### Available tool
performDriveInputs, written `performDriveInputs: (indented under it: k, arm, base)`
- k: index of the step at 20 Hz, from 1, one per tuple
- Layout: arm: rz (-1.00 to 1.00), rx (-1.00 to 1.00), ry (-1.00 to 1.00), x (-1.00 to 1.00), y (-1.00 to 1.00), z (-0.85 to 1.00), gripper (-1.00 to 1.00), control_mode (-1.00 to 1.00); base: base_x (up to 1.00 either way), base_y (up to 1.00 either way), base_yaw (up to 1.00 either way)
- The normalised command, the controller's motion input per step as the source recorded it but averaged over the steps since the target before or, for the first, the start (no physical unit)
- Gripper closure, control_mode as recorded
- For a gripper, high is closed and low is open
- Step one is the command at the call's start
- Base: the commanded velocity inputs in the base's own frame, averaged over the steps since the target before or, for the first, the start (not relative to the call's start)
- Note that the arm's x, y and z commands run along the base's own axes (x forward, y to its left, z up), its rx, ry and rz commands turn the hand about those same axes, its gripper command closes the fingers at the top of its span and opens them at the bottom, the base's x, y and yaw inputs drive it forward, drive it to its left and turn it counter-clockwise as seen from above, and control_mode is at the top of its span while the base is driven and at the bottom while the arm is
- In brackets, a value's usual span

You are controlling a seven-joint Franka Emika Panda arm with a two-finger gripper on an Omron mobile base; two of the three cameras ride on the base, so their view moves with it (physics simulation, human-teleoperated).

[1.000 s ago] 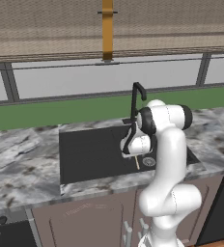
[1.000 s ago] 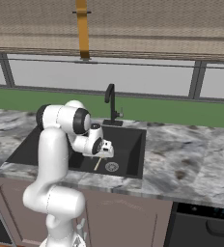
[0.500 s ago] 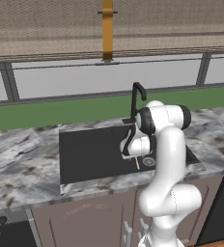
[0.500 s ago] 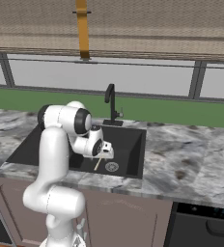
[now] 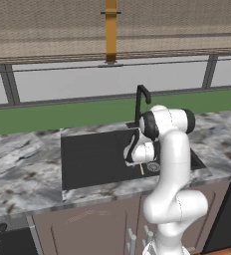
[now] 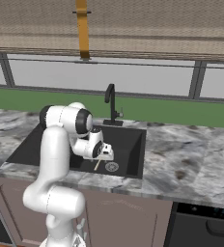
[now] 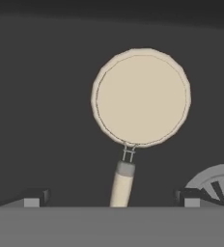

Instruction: Pick up the bar soap and dish brush from the sink, and place them back in the cabinet, and close the cabinet doors.

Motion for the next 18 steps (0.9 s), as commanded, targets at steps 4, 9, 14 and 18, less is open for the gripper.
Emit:
performDriveInputs:
  k: [4,9,14,18]
  arm:
    - [0.00,0.00,0.00,0.00,0.00,-0.10,-1.00,-1.00]
    - [0.00,0.00,0.00,0.00,0.00,-0.09,-1.00,-1.00]
    - [0.00,0.00,0.00,0.00,0.00,-0.06,1.00,-1.00]
    - [0.00,0.00,0.01,0.00,0.00,-0.06,1.00,-1.00]
  base:
    - [0.00,0.00,0.00]
    - [0.00,0.00,0.00]
    - [0.00,0.00,0.00]
    - [0.00,0.00,0.00]
